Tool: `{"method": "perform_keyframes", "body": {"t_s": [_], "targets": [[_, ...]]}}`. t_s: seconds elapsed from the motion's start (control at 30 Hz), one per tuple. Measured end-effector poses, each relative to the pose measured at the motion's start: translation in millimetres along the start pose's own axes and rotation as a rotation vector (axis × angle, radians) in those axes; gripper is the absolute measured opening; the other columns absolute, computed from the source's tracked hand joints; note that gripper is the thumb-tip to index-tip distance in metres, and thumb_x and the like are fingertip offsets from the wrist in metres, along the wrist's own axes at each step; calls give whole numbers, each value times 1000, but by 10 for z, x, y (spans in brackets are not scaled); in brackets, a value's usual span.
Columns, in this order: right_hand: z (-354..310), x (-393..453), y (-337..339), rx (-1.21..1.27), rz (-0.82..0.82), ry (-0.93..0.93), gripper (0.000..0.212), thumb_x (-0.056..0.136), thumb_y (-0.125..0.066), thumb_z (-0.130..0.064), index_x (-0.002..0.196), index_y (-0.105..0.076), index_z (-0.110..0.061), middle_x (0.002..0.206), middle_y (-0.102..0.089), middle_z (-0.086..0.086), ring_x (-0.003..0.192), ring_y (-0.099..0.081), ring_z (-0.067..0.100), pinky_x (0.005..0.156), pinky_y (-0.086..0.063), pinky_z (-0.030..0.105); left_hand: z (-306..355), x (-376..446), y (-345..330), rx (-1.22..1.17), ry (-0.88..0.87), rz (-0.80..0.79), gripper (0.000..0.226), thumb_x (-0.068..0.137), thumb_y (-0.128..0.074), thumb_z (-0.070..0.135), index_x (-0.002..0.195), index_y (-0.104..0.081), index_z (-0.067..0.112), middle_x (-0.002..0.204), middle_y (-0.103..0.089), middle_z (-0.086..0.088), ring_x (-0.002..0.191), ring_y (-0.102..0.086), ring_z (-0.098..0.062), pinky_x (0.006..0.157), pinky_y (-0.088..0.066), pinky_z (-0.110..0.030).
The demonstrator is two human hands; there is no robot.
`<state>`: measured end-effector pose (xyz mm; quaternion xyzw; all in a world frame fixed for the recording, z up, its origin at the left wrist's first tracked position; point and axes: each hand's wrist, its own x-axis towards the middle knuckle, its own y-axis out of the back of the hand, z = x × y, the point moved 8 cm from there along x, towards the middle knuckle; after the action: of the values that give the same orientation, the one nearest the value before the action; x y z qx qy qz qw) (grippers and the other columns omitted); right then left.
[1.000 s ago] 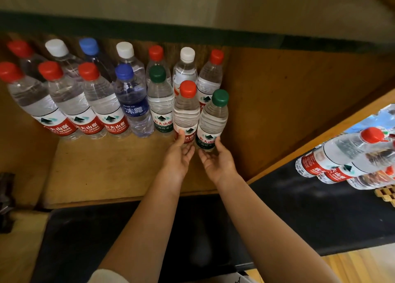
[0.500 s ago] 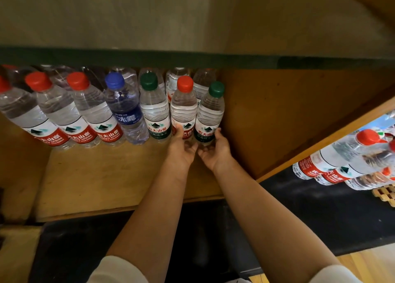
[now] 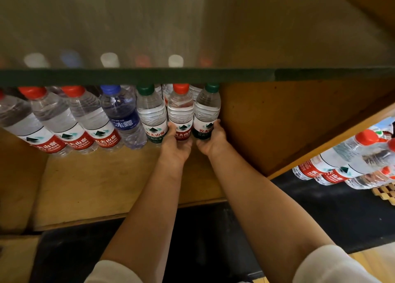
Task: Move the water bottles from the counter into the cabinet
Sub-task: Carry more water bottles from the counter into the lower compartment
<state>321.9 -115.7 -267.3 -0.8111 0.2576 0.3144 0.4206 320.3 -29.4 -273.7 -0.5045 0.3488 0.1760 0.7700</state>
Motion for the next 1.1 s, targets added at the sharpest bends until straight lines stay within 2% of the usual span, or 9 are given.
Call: {"method": "perform_keyframes", "body": {"t_s": [0.07, 0.2, 0.33, 0.63, 0.73, 0.8, 0.87, 0.97, 1.1], "targets": [[10, 1, 15, -17, 20, 8, 55, 96, -32, -47, 135, -44, -10, 141, -46, 14, 128, -45, 30, 107, -37, 41, 30, -9, -21, -3, 3, -10, 39, 91, -55, 19, 129, -50, 12, 133, -52, -15, 126, -46, -34, 104, -39, -51], [50, -41, 68, 14, 56, 34, 51, 96, -38, -41, 136, -41, -10, 138, -47, 17, 122, -49, 33, 87, -47, 39, 72, 3, -62, -37, -36, -10, 37, 92, -54, 17, 129, -53, 15, 134, -52, -12, 126, -46, -31, 104, -42, -45], [25, -46, 0, 95, 36, 40, 47, 98, -38, -35, 135, -41, -6, 139, -47, 18, 125, -47, 34, 94, -45, 43, 47, -8, -86, -48, -35, -37, 40, 92, -54, 18, 131, -51, 15, 134, -52, -10, 126, -47, -28, 98, -46, -40], [-5, -7, 44, -60, 41, 13, 47, 97, -36, -41, 130, -46, -8, 136, -51, 15, 119, -52, 32, 85, -49, 40, 33, -95, -96, -38, 1, -69, 28, 91, -55, 19, 118, -58, 13, 130, -55, -12, 123, -49, -30, 102, -44, -40], [52, -63, 97, -173, 16, -21, 52, 95, -37, -49, 133, -45, -14, 130, -55, 13, 104, -60, 26, 70, -51, 35, -14, -150, -33, 113, 48, -80, 25, 92, -53, 24, 110, -56, 7, 125, -57, -13, 125, -48, -29, 105, -41, -39], [98, -148, 154, -219, 9, -20, 52, 94, -41, -48, 133, -44, -15, 129, -56, 12, 110, -58, 26, 78, -51, 37, -36, -180, 62, 261, 69, -83, 42, 93, -52, 28, 128, -48, 4, 130, -53, -14, 124, -49, -27, 102, -41, -36], [121, -280, 248, -331, 3, 32, 46, 95, -43, -43, 134, -43, -19, 132, -54, 8, 118, -54, 25, 88, -48, 38, -44, -247, 171, 422, 52, -93, 43, 94, -49, 29, 131, -46, 7, 129, -55, -11, 118, -52, -23, 95, -43, -34], [168, -528, 455, -557, -43, 117, 27, 96, -46, -31, 122, -48, -28, 128, -51, 0, 113, -51, 18, 93, -45, 37, -40, -396, 365, 649, -48, -93, 29, 97, -42, 23, 123, -52, 15, 110, -64, -1, 99, -60, -16, 80, -46, -29], [335, -870, 915, -850, -243, 24, 10, 91, -54, -35, 100, -56, -37, 106, -60, -9, 100, -60, 12, 84, -50, 30, -174, -672, 730, 930, -174, -64, 19, 94, -45, 14, 102, -59, 24, 77, -70, 12, 64, -62, -4, 60, -48, -20]]}}
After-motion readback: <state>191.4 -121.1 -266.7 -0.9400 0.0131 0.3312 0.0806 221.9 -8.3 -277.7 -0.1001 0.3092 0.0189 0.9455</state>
